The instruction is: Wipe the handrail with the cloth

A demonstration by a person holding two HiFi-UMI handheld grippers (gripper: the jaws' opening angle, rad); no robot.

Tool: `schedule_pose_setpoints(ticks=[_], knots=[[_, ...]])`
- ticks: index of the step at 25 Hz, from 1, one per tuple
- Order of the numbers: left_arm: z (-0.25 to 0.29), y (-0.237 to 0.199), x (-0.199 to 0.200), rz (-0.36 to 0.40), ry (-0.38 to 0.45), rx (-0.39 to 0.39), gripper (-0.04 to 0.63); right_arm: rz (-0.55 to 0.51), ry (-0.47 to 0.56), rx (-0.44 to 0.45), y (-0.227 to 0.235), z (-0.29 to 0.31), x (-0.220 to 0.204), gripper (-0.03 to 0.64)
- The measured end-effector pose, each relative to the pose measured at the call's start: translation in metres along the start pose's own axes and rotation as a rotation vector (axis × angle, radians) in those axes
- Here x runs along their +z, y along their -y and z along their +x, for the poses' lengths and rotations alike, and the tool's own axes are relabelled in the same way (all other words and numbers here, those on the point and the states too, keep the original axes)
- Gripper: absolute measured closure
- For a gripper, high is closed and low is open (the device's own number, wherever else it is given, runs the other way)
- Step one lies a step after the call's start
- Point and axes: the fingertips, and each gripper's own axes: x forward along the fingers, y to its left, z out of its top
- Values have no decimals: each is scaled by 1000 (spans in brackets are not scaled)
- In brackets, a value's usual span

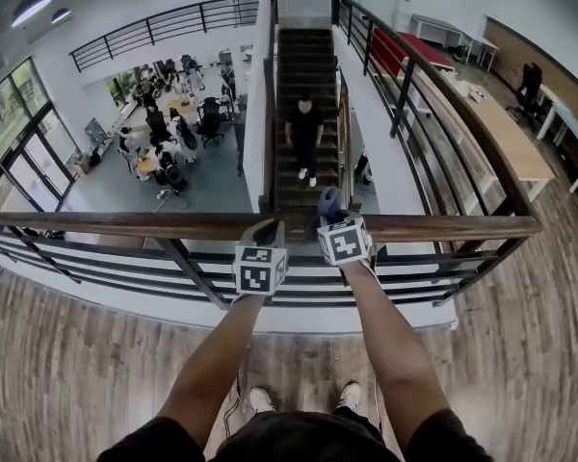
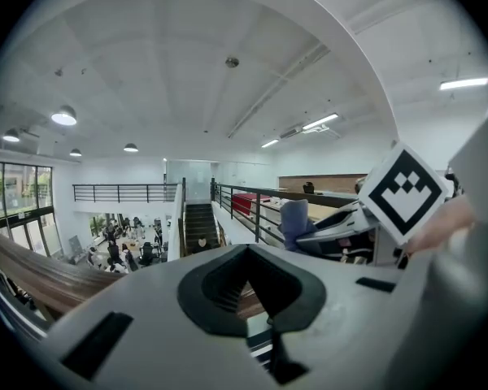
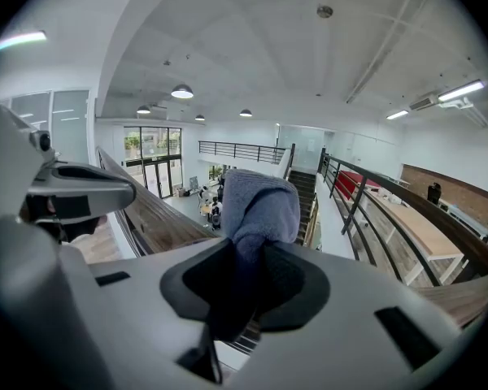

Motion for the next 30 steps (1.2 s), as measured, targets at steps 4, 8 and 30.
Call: schedule_pose_setpoints(ticks=[4, 8, 30], knots=[[21, 46, 6, -12, -4, -23, 597, -1, -15, -9, 43, -13, -15, 522], [33, 80, 9, -34, -15, -36, 597, -11, -16, -18, 80, -29, -26, 522], [138, 335, 51, 24, -17, -151, 597, 107, -4, -144, 340, -123, -129, 522]])
